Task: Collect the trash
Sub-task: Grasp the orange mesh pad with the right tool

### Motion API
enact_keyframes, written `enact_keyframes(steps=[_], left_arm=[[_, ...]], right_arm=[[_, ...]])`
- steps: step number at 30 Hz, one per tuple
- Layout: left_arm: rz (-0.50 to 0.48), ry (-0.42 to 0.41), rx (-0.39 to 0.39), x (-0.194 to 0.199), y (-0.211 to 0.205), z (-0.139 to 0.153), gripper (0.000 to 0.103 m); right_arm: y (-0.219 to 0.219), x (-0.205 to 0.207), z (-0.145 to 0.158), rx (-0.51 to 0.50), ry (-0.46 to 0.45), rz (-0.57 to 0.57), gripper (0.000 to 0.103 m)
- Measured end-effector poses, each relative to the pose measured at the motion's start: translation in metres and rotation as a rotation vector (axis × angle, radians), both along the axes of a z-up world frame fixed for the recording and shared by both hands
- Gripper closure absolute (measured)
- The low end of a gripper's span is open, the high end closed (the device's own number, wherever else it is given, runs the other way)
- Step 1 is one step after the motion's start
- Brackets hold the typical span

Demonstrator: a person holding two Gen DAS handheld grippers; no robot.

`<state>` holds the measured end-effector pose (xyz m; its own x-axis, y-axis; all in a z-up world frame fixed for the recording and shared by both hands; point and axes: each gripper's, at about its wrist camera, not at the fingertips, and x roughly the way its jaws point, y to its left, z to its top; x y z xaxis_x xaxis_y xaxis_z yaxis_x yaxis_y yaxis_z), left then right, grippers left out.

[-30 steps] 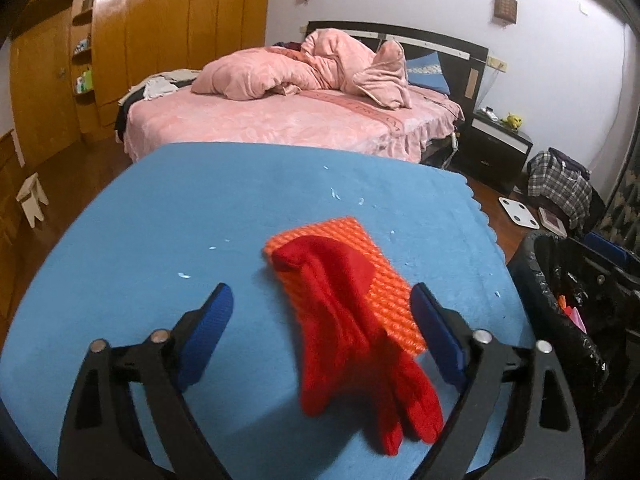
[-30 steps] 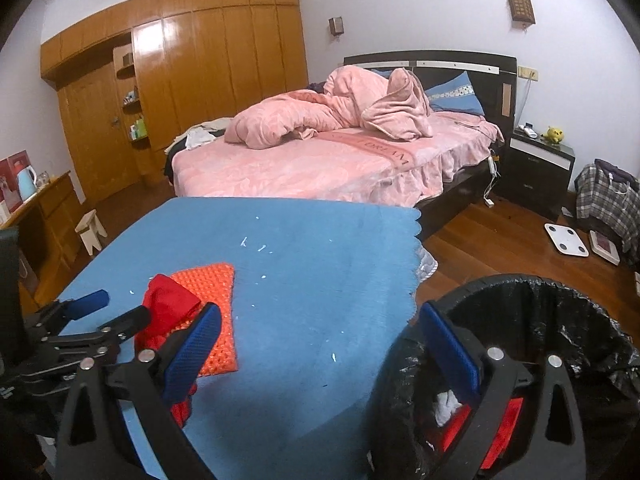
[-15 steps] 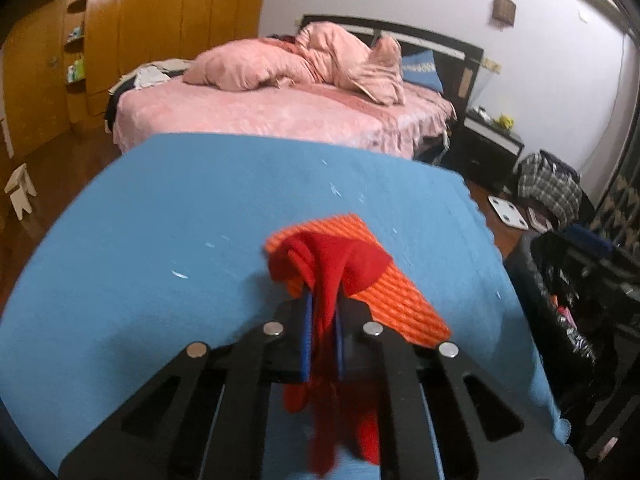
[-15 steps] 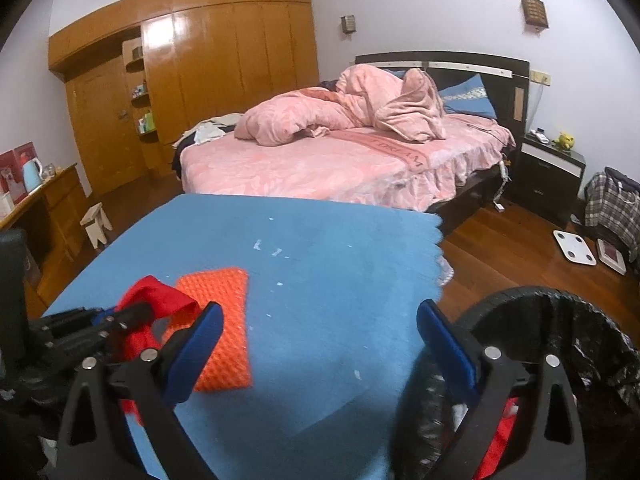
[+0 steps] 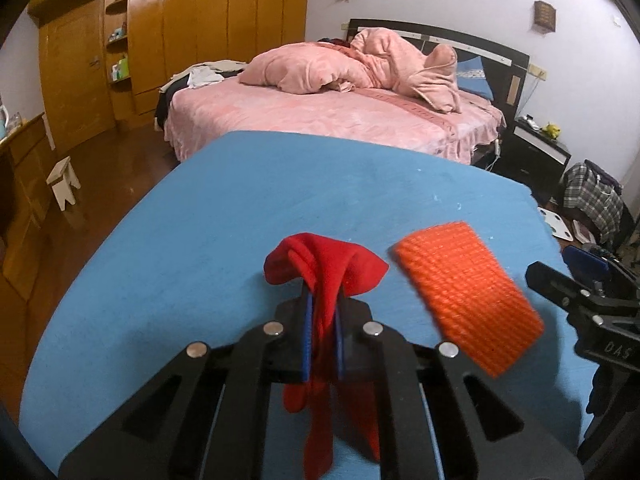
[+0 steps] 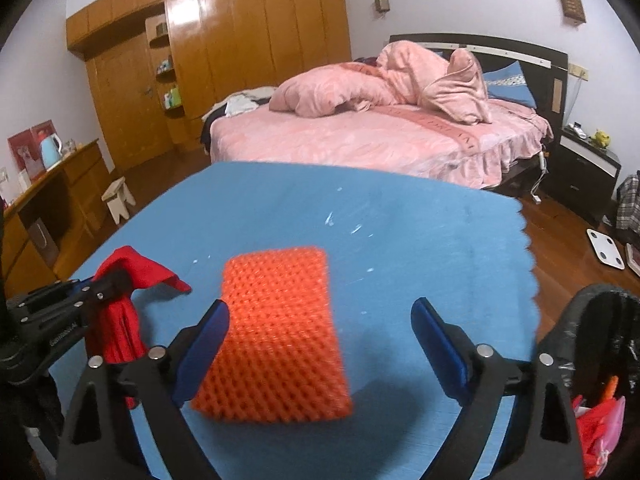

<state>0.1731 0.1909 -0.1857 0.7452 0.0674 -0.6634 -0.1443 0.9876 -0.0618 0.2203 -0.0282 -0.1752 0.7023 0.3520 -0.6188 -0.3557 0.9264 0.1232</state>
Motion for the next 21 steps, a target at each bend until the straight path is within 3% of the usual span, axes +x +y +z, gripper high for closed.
enact_keyframes(steps=[8,11,16,21], left_arm=[[0.011,0.035,-0.043,0.005,0.017,-0.016,0.095],[-0.004,0.056,-0.053,0.007,0.017,-0.021,0.094],[-0.015,0.088,-0.048,0.013,0.015,-0.026,0.094],[-0.026,0.111,-0.046,0.016,0.013,-0.029,0.094]], right_arm=[[0.017,0.006,-0.021,-0.034,0.064,0.007,0.023],[0.021,0.009,-0.026,-0.048,0.095,0.015,0.032],[0.028,0.011,-0.033,-0.054,0.139,0.059,0.060],[0.034,0.005,-0.032,-0.072,0.112,0.077,0.076]])
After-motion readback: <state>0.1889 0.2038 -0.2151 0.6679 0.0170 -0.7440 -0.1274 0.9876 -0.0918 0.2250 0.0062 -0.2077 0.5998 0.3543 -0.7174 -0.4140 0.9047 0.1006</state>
